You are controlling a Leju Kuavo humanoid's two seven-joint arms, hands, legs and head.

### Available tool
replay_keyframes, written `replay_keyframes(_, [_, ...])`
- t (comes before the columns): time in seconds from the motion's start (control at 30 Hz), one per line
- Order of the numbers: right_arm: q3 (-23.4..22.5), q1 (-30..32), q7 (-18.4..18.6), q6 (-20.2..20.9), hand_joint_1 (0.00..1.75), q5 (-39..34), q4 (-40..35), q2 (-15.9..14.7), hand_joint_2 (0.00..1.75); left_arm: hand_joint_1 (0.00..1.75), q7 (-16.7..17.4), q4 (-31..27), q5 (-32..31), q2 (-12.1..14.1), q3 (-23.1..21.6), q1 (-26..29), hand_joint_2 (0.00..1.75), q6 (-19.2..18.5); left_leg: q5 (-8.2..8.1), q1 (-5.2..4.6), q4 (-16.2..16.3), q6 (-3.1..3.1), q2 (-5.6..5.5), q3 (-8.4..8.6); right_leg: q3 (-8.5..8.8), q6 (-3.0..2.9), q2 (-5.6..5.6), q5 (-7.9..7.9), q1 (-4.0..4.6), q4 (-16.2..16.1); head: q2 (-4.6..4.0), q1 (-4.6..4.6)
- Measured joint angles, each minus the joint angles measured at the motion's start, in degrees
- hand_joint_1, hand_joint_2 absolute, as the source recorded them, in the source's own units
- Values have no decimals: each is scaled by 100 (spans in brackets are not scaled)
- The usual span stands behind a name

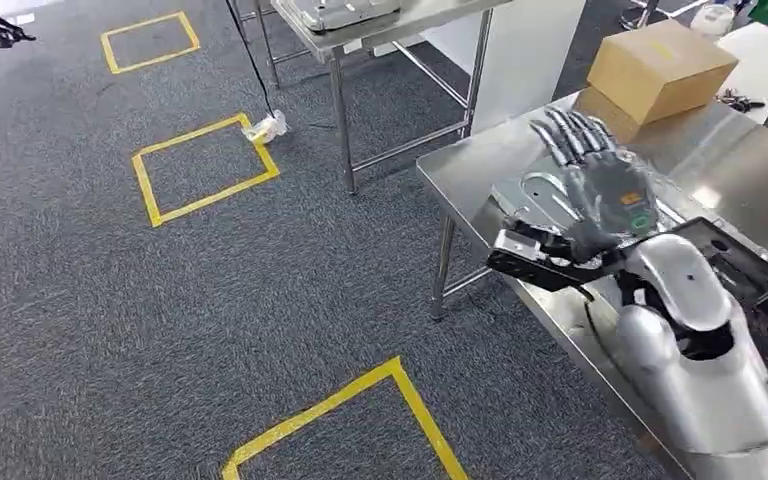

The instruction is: Take the parts from the cabinet and place them on the table.

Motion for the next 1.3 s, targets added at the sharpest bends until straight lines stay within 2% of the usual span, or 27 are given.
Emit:
replay_keyframes(0.07, [336, -297, 22, 168, 0, -151, -2, 295, 0, 0, 79, 7, -104, 70, 7, 11, 0, -290, -322, -21, 477, -46, 231, -208, -3, -92, -87, 6, 31, -1, 0, -13])
replay_keyframes(0.13, [631, -565, 134, 353, 0, -252, -2, 661, 0, 0, 57, 9, 54, 114, 39, 19, 0, -521, -761, -33, 1399, -81, 281, -653, -17, -137, -194, 0, 87, 1, 0, -13])
replay_keyframes(0.17, [789, -683, 207, 450, 0, -271, -2, 859, 0, 0, 72, 9, 122, 101, 92, 23, 0, -558, -869, -42, 1759, -76, 281, -825, -17, -150, -251, -8, 118, 2, 0, -13])
replay_keyframes(0.2, [959, -798, 290, 538, 0, -287, -2, 1023, 0, 0, 118, 9, 122, 77, 131, 21, 0, -562, -824, -56, 1833, -56, 282, -861, -8, -165, -316, -17, 141, 3, 0, -13])
replay_keyframes(0.23, [1111, -911, 341, 601, 0, -311, -4, 1154, 0, 0, 188, 9, 100, 62, 157, 16, 0, -545, -649, -76, 1610, -21, 288, -750, 4, -179, -385, -28, 164, 3, 0, -13])
replay_keyframes(0.3, [1286, -1075, 420, 672, 0, -344, -39, 1334, 0, 0, 302, 26, 63, 26, 175, 24, 0, -475, -223, -117, 795, 52, 370, -336, 41, -183, -493, -52, 203, 3, 0, -15])
replay_keyframes(0.33, [1345, -1176, 435, 685, 0, -370, -74, 1424, 0, 0, 354, 42, 23, 5, 181, 65, 0, -427, -25, -176, 138, 134, 630, -19, 76, -184, -580, -74, 215, -5, 0, -22])
replay_keyframes(0.37, [1382, -1239, 435, 687, 0, -390, -96, 1461, 0, 0, 374, 57, -12, -4, 181, 90, 0, -418, -73, -227, 74, 183, 714, 39, 74, -152, -620, -100, 275, 4, 0, -18])
replay_keyframes(0.5, [1579, -1357, 455, 728, 0, -514, -230, 1585, 0, 0, 437, 59, -206, 57, 186, 124, 0, -583, 3, -206, -17, 262, 464, 12, 106, -75, -815, -113, 269, -27, 0, -20])
replay_keyframes(0.57, [1666, -1442, 496, 757, 0, -547, -354, 1596, 0, 0, 424, 57, -234, 101, 186, 149, 0, -722, 43, -171, -54, 299, 401, 26, -34, -28, -345, -372, 224, 300, 0, -15])
replay_keyframes(0.6, [1692, -1456, 505, 770, 0, -553, -387, 1590, 0, 0, 418, 57, -271, 118, 186, 148, 0, -765, 46, -170, -54, 305, 350, 23, -227, -23, -237, -605, 223, 731, 0, -15])
replay_keyframes(0.67, [1752, -1450, 529, 779, 0, -558, -411, 1579, 0, 0, 405, 57, -313, 129, 186, 166, 0, -831, 48, -179, -48, 307, 230, 18, -656, -16, -192, -913, 235, 1590, 0, -13])
replay_keyframes(0.7, [1793, -1450, 527, 781, 0, -558, -431, 1574, 0, 0, 398, 55, -315, 129, 186, 186, 0, -851, 49, -185, -44, 310, 167, 18, -761, -25, -188, -888, 244, 1753, 0, -15])
replay_keyframes(0.73, [1830, -1453, 536, 781, 0, -562, -461, 1574, 0, 0, 385, 55, -313, 129, 186, 191, 0, -858, 50, -190, -43, 311, 96, 26, -718, -48, -182, -709, 257, 1610, 0, -15])
replay_keyframes(0.8, [1868, -1471, 546, 787, 0, -582, -533, 1574, 0, 0, 374, 52, -313, 129, 186, 190, 0, -858, 51, -208, -43, 311, -59, 55, -313, -148, -88, -131, 297, 698, 0, -15])
replay_keyframes(0.83, [1872, -1495, 562, 796, 0, -593, -575, 1574, 0, 0, 385, 44, -318, 125, 186, 190, 0, -844, 51, -208, -43, 311, -128, 66, -77, -231, 100, 134, 322, 161, 0, -11])
replay_keyframes(0.87, [1883, -1514, 579, 805, 0, -601, -584, 1572, 0, 0, 392, 20, -318, 74, 186, 186, 0, -805, 56, -181, -45, 301, -154, 39, -7, -324, 374, 65, 292, 23, 0, -40])
replay_keyframes(0.93, [1920, -1549, 601, 829, 0, -610, -608, 1559, 0, 0, 400, 22, -311, 92, 186, 173, 0, -757, 90, -128, -38, 246, -258, -14, 21, -303, 277, 109, 349, -129, 2, -18])
replay_keyframes(1.0, [1987, -1577, 601, 836, 0, -615, -627, 1550, 0, 0, 435, 22, -315, 92, 192, 186, 0, -733, 123, -127, -109, 182, -414, -9, 82, -316, 158, 120, 332, -225, 2, -9])
replay_keyframes(1.03, [2005, -1579, 603, 833, 0, -619, -656, 1555, 0, 0, 455, 26, -326, 107, 192, 214, 0, -735, 94, -149, -75, 191, -314, 5, 172, -273, 52, 174, 226, -359, 2, -13])
replay_keyframes(1.07, [2032, -1590, 605, 833, 0, -626, -664, 1557, 0, 0, 462, 20, -339, 101, 192, 243, 0, -762, -27, -186, 74, 137, -12, -56, 246, -285, -1, 179, 235, -435, 0, -24])
replay_keyframes(1.1, [2045, -1628, 605, 838, 0, -632, -667, 1557, 0, 0, 461, 20, -355, 121, 192, 250, 0, -788, -222, -159, 416, 81, 142, -231, 273, -300, -94, 183, 234, -454, 2, -33])
replay_keyframes(1.17, [2086, -1635, 605, 838, 0, -643, -667, 1557, 0, 0, 437, 20, -337, 156, 192, 248, 0, -829, -601, -81, 1331, 2, 279, -736, 280, -282, -280, 154, 232, -449, 0, -33])
replay_keyframes(1.2, [2117, -1629, 603, 838, 0, -643, -664, 1557, 0, 0, 426, 20, -317, 166, 192, 248, 0, -823, -641, -38, 1615, -46, 298, -902, 282, -264, -369, 141, 222, -444, 0, -37])
replay_keyframes(1.23, [2149, -1629, 605, 838, 0, -645, -665, 1557, 0, 0, 422, 20, -313, 169, 195, 251, 0, -796, -538, 6, 1592, -94, 316, -904, 293, -229, -457, 118, 207, -435, 0, -37])
replay_keyframes(1.27, [2167, -1630, 610, 838, 0, -645, -664, 1557, 0, 0, 422, 20, -315, 171, 194, 259, 0, -777, -345, 42, 1320, -139, 344, -774, 303, -196, -527, 91, 184, -411, 0, -35])
replay_keyframes(1.3, [2182, -1633, 612, 836, 0, -645, -667, 1557, 0, 0, 433, 20, -315, 171, 194, 275, 0, -744, -103, 76, 878, -190, 387, -533, 316, -155, -595, 52, 156, -373, 0, -35])
